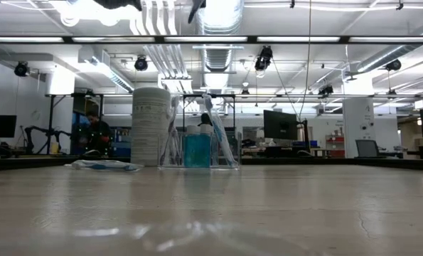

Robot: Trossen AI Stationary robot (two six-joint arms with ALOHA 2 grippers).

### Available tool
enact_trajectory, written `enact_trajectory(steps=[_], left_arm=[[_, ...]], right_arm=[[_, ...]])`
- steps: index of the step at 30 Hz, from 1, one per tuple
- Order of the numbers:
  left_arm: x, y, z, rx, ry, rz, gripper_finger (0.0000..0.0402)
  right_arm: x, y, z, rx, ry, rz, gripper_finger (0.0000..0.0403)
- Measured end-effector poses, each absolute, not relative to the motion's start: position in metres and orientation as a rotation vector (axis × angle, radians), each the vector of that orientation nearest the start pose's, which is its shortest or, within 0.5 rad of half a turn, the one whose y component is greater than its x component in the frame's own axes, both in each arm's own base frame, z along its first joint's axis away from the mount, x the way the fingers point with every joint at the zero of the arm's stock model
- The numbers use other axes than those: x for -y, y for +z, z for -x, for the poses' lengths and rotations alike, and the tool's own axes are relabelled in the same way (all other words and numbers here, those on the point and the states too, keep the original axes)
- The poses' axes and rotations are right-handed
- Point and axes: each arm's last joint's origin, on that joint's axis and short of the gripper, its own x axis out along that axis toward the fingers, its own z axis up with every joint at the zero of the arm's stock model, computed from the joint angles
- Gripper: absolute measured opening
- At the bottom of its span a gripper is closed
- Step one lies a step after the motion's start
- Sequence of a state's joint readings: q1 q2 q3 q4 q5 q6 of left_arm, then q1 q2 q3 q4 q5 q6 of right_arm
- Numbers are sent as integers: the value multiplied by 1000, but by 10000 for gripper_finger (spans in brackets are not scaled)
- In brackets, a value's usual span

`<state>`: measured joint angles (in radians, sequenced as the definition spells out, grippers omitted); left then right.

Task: Pick & Place toothbrushing station
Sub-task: Put the blue toothbrush into the right of the transparent organizer

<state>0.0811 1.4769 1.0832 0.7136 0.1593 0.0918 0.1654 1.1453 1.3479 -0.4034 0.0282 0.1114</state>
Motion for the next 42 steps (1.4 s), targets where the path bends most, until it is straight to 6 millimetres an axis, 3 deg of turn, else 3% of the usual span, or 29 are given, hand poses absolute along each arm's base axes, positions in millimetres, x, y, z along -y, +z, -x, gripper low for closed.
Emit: enact_trajectory(steps=[9, 15, 21, 36, 42], left_arm=[[-23, 318, -330, 250, -52, -1, 11], [-23, 309, -331, 236, -56, 36, 20], [-23, 309, -331, 236, -57, 29, 11], [-23, 309, -331, 234, -55, 18, 15], [-23, 309, -331, 234, -55, 14, 14]], right_arm=[[-40, 385, -247, -80, 106, -80, 130], [-41, 352, -256, -57, 107, -93, 123], [-40, 363, -249, 128, 128, -231, 122], [-40, 370, -248, 147, 132, -285, 125], [-34, 356, -250, 28, -95, -232, 115]])
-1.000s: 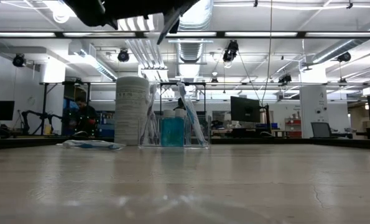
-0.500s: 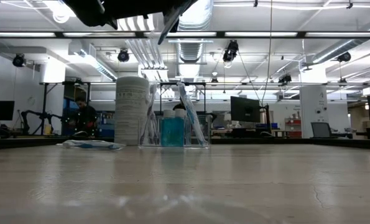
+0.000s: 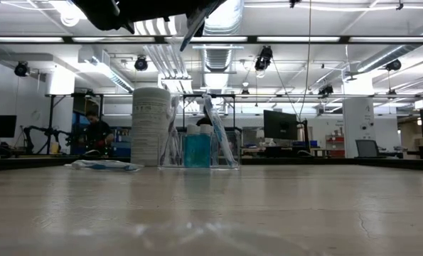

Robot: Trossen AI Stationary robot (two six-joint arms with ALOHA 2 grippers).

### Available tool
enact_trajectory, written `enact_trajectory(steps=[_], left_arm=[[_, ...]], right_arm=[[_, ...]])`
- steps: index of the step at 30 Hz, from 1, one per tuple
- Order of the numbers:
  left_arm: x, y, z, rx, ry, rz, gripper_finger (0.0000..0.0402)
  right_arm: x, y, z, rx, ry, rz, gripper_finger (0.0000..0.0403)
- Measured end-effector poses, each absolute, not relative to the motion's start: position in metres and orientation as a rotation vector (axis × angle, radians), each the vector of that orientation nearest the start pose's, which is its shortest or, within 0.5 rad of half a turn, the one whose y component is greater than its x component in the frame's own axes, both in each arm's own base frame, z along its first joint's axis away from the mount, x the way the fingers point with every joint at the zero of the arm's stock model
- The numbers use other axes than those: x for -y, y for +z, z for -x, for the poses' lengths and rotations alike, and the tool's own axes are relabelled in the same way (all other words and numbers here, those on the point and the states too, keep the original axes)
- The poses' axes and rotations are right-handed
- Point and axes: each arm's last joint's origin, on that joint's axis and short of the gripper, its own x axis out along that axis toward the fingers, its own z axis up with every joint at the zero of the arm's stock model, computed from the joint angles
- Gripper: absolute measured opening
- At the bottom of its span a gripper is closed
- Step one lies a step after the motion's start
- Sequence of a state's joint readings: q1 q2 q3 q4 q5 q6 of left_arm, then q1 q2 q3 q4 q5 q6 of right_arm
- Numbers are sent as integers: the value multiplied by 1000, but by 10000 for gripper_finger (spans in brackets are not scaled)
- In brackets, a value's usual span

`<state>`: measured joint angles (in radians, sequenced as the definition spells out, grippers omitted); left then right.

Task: Pick & Place toothbrushing station
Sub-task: Put the blue toothbrush into the right of the transparent organizer

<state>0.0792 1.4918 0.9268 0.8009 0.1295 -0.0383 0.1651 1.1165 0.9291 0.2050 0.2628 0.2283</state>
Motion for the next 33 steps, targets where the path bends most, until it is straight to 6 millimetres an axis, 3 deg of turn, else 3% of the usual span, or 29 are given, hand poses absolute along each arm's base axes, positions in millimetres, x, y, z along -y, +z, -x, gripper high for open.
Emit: enact_trajectory(steps=[4, 15, 24, 33], left_arm=[[-23, 309, -331, 234, -54, 11, 13], [-22, 309, -331, 233, -61, -2, 10], [-22, 308, -331, 227, -67, -4, 10], [-22, 308, -331, 233, -65, -4, 6]], right_arm=[[-27, 347, -249, -37, -272, -243, 114], [-22, 349, -253, -2, -287, -164, 133], [-18, 332, -279, -44, -299, -160, 141], [-21, 345, -301, -55, -278, -8, 129]])
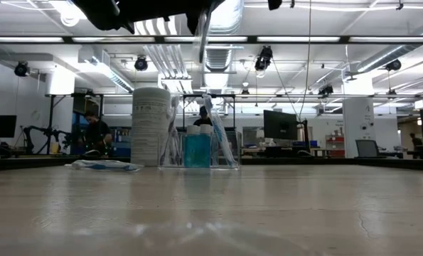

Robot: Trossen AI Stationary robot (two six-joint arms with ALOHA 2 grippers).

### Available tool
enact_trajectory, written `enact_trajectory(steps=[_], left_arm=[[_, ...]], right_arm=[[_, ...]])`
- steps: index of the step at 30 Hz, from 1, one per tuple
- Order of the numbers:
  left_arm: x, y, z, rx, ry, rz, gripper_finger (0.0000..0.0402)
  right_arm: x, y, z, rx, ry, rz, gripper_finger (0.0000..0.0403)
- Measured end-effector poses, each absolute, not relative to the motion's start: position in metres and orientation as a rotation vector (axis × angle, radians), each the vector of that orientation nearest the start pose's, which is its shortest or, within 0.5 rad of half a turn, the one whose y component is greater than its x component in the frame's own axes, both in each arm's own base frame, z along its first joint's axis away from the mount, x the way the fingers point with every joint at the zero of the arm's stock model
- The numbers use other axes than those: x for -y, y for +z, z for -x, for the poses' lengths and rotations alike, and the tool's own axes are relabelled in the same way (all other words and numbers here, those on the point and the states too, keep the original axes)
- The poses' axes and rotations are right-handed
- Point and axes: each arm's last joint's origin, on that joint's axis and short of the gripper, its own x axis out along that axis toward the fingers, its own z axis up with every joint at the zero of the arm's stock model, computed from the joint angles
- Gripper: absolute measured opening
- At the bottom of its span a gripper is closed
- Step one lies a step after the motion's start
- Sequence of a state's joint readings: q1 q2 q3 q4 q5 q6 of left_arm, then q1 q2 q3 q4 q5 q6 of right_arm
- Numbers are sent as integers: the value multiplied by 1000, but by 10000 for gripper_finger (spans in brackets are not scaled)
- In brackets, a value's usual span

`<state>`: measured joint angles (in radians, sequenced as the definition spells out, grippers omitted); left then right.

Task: Pick & Place toothbrushing station
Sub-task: Put the blue toothbrush into the right of the transparent organizer

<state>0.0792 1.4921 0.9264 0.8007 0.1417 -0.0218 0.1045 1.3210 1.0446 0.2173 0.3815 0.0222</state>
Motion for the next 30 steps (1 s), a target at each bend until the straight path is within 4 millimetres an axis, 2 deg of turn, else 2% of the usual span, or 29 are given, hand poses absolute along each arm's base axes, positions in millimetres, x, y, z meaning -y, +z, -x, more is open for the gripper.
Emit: enact_trajectory(steps=[3, 13, 23, 30], left_arm=[[-22, 309, -331, 235, -66, -4, 4], [-22, 307, -332, 222, -87, -4, 3], [-22, 307, -332, 219, -88, 0, 2], [-22, 307, -332, 218, -88, -3, 1]], right_arm=[[-20, 353, -307, -37, -281, -13, 125], [-21, 352, -323, -177, -293, -18, 113], [-20, 366, -313, -155, -285, 13, 117], [-26, 365, -314, -158, -109, -5, 127]])
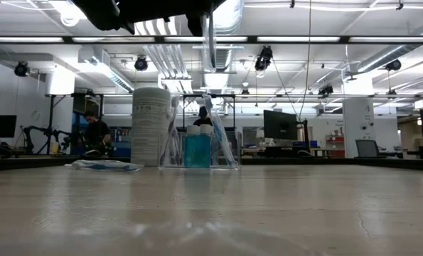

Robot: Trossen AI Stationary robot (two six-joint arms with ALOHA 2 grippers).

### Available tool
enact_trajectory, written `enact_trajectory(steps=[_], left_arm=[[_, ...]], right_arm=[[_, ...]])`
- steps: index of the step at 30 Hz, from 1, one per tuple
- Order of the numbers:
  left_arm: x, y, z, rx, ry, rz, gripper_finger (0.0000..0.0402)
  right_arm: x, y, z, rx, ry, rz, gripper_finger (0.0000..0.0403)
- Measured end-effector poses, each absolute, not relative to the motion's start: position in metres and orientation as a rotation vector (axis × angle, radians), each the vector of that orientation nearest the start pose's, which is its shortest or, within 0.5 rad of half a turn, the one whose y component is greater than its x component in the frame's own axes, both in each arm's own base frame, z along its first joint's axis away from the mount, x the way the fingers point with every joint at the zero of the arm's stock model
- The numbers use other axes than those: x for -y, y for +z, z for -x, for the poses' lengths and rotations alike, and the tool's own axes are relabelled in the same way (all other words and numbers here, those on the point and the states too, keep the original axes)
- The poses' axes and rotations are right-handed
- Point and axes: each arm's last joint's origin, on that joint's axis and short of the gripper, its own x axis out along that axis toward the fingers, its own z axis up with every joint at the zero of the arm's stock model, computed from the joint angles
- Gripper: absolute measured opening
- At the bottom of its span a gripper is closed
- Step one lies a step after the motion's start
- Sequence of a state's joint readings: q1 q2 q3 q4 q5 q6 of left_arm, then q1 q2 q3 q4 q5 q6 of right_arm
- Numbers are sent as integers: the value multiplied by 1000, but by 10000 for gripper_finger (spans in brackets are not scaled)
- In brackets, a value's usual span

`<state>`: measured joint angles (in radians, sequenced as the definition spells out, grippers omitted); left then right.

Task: Pick & Place toothbrushing station
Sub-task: Put the blue toothbrush into the right of the transparent organizer

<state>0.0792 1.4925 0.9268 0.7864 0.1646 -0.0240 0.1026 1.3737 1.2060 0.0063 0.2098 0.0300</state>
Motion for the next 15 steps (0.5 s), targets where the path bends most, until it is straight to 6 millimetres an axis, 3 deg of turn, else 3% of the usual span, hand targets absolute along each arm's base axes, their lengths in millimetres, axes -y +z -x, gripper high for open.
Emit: enact_trajectory(steps=[4, 15], left_arm=[[-22, 307, -332, 218, -87, -3, 1], [-22, 307, -332, 217, -87, -3, 1]], right_arm=[[-28, 364, -317, -150, -99, 65, 133], [-19, 369, -317, -101, -137, -68, 155]])
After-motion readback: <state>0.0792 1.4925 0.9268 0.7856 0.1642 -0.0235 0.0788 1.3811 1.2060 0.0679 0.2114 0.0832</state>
